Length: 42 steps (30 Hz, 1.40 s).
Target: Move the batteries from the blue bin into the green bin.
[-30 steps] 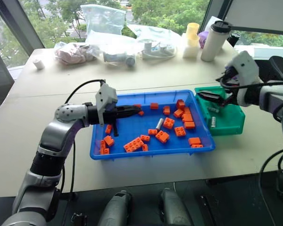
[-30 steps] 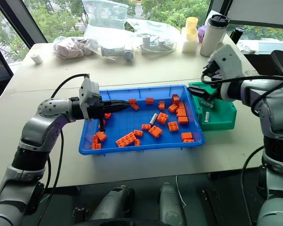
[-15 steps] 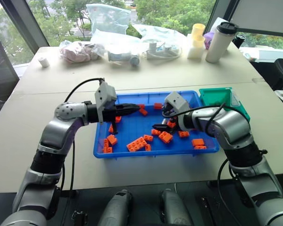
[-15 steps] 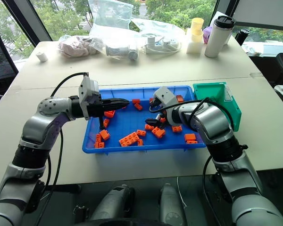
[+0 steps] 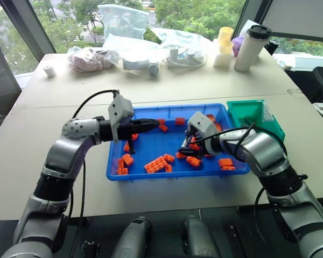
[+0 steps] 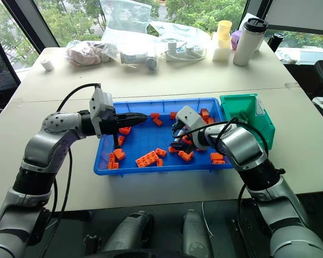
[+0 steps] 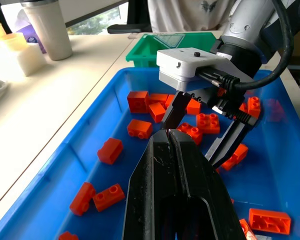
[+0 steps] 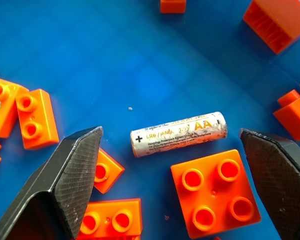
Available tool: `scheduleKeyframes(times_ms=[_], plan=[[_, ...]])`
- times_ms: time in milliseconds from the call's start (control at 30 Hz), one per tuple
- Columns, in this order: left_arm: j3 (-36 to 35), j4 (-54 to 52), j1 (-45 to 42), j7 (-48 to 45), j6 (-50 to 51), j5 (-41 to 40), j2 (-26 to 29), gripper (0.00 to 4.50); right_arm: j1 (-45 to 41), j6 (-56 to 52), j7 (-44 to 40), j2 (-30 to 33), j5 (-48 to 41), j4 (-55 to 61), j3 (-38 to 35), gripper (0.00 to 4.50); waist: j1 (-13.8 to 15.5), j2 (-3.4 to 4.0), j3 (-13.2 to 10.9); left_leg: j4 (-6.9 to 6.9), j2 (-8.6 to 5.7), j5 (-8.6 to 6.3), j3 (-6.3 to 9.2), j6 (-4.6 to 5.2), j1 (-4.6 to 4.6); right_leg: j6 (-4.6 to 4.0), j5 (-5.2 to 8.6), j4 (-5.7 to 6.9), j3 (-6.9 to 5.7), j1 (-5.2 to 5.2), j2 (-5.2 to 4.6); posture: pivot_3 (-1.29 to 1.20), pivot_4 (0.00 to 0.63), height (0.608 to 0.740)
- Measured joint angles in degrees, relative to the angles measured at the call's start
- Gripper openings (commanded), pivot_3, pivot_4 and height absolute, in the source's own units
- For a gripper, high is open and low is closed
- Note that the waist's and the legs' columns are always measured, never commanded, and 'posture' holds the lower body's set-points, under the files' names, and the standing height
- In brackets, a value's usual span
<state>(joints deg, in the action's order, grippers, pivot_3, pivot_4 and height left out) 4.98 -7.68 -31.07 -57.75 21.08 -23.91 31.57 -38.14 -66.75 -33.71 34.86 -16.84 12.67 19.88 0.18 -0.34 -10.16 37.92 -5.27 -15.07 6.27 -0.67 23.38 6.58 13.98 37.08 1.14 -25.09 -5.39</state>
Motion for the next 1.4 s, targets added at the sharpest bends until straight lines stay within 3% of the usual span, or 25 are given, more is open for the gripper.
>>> scheduleKeyframes(times_ms=[467, 600, 667, 1000, 1167, 1267, 1400], plan=[[0.2, -0.3, -0.2, 0.5, 0.9, -0.3, -0.7, 0.00, -1.4, 2.9, -2.0, 0.0, 3.3, -1.9, 2.4, 4.47, 0.0, -0.01, 0.0, 0.00, 0.00, 0.00, 0.00, -0.01, -0.02, 0.00, 0.00, 0.00, 0.00, 0.02, 0.01, 0.00, 0.150, 0.740], [0.2, -0.2, -0.2, 0.5, 0.8, -0.3, -0.7, 0.00, -2.0, 1.1, -3.3, -0.4, 2.9, -2.8, 2.1, 3.25, 0.0, -0.01, 0.0, 0.01, 0.00, 0.00, 0.01, -0.01, -0.02, 0.00, 0.00, 0.00, 0.00, 0.03, 0.01, 0.00, 0.150, 0.740], [0.2, -0.1, -0.2, 0.5, 0.6, -0.3, -0.7, 0.00, -2.2, 0.3, -3.7, -0.7, 2.6, -2.9, 1.8, 2.24, 0.1, -0.02, 0.0, 0.01, 0.00, 0.00, 0.01, -0.01, -0.02, 0.00, 0.00, 0.00, 0.00, 0.04, 0.00, 0.00, 0.150, 0.740], [0.2, 0.4, -0.2, 0.5, -0.4, -0.3, -0.8, 0.00, -4.1, -4.3, -3.2, -1.8, 1.8, -3.6, -0.2, 2.17, 0.1, -0.01, 0.0, 0.00, 0.00, 0.00, 0.01, 0.00, -0.01, 0.00, 0.00, 0.00, 0.00, 0.02, 0.00, 0.00, 0.150, 0.740], [0.2, 0.5, -0.1, 0.5, -0.6, -0.3, -1.3, 0.00, -9.6, -10.4, -2.6, 0.6, -1.4, 3.8, -10.9, 2.17, 0.2, 0.03, 0.0, -0.01, 0.00, 0.00, 0.02, -0.01, 0.05, 0.00, 0.00, 0.02, 0.00, -0.08, -0.01, 0.00, 0.150, 0.740], [0.1, 0.5, 0.3, 0.4, -0.7, -0.3, -1.0, 0.00, -10.2, -13.3, -2.3, 8.3, -1.9, 7.2, -19.8, 2.17, 0.9, 0.01, 0.0, 0.00, -0.04, -0.03, 0.09, 0.04, 0.05, 0.00, 0.00, -0.14, -0.12, 0.07, -0.05, 0.00, 0.150, 0.740], [0.1, 0.9, 1.1, -0.1, -0.7, -0.4, -0.9, 0.00, -3.2, -15.2, -1.7, 19.5, -1.2, 7.9, -29.5, 2.17, 0.7, 0.00, 0.0, 0.00, -0.06, -0.09, 0.00, 0.15, 0.04, 0.00, 0.00, -0.22, -0.09, 0.14, -0.11, 0.00, 0.150, 0.740]])
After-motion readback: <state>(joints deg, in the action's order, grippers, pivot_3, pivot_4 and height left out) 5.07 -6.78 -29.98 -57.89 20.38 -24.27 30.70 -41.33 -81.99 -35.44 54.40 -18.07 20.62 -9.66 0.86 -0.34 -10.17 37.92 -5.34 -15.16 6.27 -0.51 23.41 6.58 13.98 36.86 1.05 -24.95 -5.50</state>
